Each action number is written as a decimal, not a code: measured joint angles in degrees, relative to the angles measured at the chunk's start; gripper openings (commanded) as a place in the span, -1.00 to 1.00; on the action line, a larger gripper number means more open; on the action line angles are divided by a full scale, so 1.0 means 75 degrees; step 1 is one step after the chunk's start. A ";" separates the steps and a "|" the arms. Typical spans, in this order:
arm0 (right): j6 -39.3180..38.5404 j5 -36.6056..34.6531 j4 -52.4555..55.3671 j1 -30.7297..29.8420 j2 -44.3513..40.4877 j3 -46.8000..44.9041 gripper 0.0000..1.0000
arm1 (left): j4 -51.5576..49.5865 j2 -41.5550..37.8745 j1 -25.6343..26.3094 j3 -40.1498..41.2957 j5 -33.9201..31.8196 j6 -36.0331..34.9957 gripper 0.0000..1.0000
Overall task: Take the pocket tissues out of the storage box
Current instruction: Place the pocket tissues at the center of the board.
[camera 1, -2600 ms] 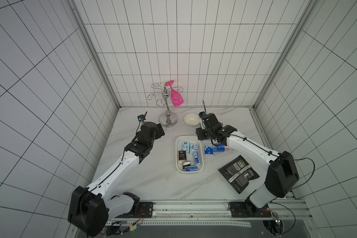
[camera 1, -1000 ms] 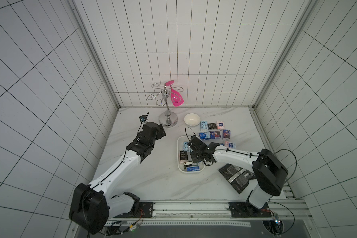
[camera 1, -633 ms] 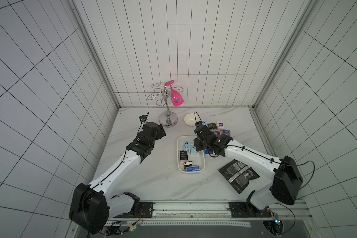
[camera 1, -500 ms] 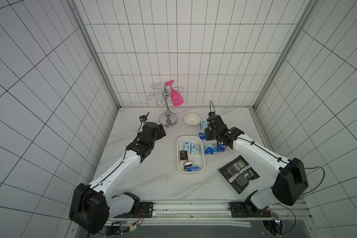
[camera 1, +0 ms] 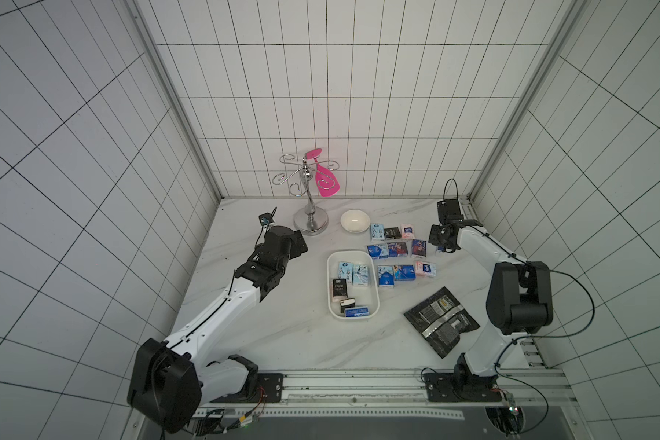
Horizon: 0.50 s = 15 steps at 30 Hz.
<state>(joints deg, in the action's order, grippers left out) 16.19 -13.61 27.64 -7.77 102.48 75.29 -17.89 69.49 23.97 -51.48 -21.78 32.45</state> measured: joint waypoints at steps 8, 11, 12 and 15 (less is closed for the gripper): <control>-0.0003 0.1122 -0.0128 0.0705 0.0490 0.0221 -0.43 | -0.0006 0.0000 0.0006 0.0000 -0.0006 -0.0047 0.96; -0.0012 0.1533 -0.0154 0.0810 0.0562 0.0221 -0.42 | -0.0006 0.0000 0.0006 0.0000 -0.0006 -0.0050 0.96; -0.0012 0.1679 -0.0166 0.0839 0.0592 0.0221 -0.42 | -0.0003 0.0000 0.0006 0.0000 -0.0006 -0.0047 0.96; -0.0006 0.2028 -0.0230 0.0842 0.0691 0.0221 -0.41 | -0.0003 0.0000 0.0015 0.0000 -0.0006 -0.0050 0.96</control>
<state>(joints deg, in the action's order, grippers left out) 16.14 1.61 25.91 -1.45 107.66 76.95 -17.91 69.49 24.08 -51.48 -21.82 32.08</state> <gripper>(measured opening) 0.291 0.981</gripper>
